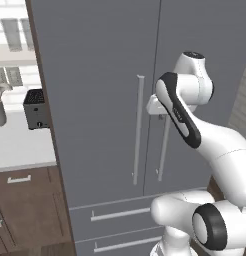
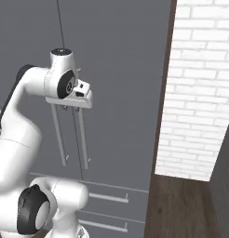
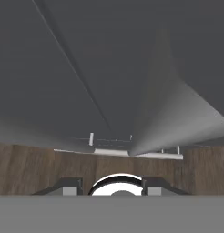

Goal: Take the strawberry from the fridge and place it on top of the pancake, located on the dining counter.

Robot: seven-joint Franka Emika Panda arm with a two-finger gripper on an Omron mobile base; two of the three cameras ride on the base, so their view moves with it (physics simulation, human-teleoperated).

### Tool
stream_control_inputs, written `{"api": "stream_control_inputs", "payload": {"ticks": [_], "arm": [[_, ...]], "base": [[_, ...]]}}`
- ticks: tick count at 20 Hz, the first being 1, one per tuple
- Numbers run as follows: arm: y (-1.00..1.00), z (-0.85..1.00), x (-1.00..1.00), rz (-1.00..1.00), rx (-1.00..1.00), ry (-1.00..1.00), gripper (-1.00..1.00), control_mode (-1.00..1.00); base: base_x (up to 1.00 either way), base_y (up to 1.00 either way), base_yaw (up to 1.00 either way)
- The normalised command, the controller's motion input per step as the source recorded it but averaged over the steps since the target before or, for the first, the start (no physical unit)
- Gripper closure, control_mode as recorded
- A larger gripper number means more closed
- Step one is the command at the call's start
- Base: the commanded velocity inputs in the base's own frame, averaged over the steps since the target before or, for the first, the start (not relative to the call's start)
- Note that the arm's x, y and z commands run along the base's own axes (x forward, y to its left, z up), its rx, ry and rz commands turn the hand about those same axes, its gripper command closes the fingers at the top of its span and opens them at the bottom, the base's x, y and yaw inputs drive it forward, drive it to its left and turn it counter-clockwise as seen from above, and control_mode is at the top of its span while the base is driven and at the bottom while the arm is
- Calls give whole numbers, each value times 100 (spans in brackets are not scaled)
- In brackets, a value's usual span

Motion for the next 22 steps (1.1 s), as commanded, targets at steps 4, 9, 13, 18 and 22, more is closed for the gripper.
{"api": "stream_control_inputs", "payload": {"ticks": [4, 9, 13, 18, 22], "arm": [[0, -4, 0, 0, 0, 0, -100, 100], [0, 0, 0, 0, 0, 0, -100, 100], [0, 0, 0, 0, 0, 0, -100, 100], [0, 0, 0, 0, 0, 0, -100, 100], [0, 0, 0, 0, 0, 0, -100, 100]], "base": [[-29, 2, 0], [-76, 37, 5], [-2, 48, 1], [0, -12, 0], [-11, -43, 0]]}}
